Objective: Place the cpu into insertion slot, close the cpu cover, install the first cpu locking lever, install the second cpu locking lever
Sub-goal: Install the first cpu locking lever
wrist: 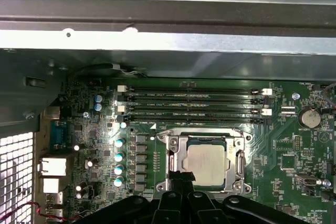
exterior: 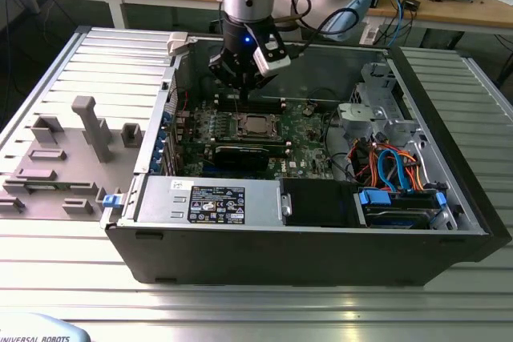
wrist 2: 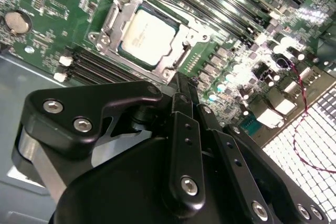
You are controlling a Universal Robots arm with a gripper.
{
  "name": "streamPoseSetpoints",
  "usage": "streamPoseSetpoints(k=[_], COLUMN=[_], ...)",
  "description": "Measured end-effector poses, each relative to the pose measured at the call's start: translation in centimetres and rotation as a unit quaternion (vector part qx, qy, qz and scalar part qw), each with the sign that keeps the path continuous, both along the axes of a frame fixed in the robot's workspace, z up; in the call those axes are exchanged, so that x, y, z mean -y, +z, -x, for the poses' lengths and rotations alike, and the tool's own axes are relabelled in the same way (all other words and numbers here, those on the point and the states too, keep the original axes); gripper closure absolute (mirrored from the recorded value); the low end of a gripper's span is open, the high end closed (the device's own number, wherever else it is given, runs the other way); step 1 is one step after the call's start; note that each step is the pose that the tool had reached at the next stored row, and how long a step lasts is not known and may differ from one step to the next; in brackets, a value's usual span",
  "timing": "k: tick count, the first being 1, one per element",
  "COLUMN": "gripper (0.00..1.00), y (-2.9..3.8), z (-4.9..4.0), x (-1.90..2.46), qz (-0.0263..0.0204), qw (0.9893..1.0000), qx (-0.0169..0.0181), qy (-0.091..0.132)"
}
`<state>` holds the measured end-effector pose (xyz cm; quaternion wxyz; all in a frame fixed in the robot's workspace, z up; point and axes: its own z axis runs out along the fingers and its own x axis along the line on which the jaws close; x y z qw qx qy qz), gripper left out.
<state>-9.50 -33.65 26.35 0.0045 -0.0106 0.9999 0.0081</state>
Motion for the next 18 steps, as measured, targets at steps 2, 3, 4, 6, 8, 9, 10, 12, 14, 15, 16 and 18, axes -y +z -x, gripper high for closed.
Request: streamPoseSetpoints(k=[2, 3, 4, 6, 8, 9, 10, 12, 14, 15, 16, 18], gripper=[0.89, 0.89, 0.89, 0.89, 0.89, 0.89, 0.89, 0.89, 0.89, 0.89, 0.89, 0.89], y=[-0.10, -0.14, -0.19, -0.30, -0.37, -0.39, -0.42, -0.49, -0.55, -0.58, -0.59, -0.60], z=[0.68, 0.85, 1.02, 1.35, 1.72, 1.96, 2.16, 2.59, 2.92, 3.07, 3.14, 3.16], x=[-0.08, -0.11, -0.15, -0.26, -0.45, -0.54, -0.62, -0.82, -1.03, -1.17, -1.31, -1.69], qz=[0.0000, 0.0000, 0.0001, 0.0000, 0.0000, 0.0001, 0.0000, 0.0000, 0.0000, 0.0000, 0.0001, 0.0001], qw=[1.0000, 1.0000, 1.0000, 1.0000, 1.0000, 1.0000, 1.0000, 1.0000, 1.0000, 1.0000, 1.0000, 1.0000], qx=[0.0001, 0.0001, 0.0002, 0.0003, 0.0006, 0.0009, 0.0011, 0.0017, 0.0022, 0.0023, 0.0023, 0.0025], qy=[0.002, 0.002, 0.003, 0.004, 0.004, 0.004, 0.005, 0.005, 0.006, 0.006, 0.007, 0.008])
